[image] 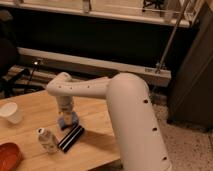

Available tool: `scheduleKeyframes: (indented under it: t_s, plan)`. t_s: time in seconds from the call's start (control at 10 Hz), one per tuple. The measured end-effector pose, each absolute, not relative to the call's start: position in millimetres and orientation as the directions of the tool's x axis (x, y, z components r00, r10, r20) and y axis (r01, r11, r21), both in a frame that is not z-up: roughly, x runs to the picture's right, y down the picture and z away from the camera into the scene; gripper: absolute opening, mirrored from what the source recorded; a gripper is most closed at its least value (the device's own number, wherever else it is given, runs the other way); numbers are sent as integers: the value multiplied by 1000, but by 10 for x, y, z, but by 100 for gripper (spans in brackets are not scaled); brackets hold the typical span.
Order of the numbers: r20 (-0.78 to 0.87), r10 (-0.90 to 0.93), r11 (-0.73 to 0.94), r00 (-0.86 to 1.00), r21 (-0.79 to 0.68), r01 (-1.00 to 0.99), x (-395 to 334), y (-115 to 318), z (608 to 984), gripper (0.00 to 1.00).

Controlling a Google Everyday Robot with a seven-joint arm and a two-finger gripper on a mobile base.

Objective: Place the white sponge in the ceramic bowl

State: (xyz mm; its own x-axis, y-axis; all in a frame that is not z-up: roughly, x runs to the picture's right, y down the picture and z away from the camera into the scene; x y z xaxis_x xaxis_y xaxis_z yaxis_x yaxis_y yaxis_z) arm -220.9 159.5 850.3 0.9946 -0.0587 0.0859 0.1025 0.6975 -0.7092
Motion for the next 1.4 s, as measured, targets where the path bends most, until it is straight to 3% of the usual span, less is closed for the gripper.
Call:
scheduleKeyframes:
  t_s: [0.2, 0.3, 1.0, 1.4]
  plan:
    - [93, -64, 697, 994, -708, 111, -2243, 1587, 8494, 34]
    - [94, -67, 697, 993, -708, 114, -2244, 1586, 8490, 30]
    - [92, -61, 694, 994, -712, 109, -2254, 1554, 8433, 30]
    - [64, -12, 725, 998, -686, 53, -2256, 1126, 8374, 30]
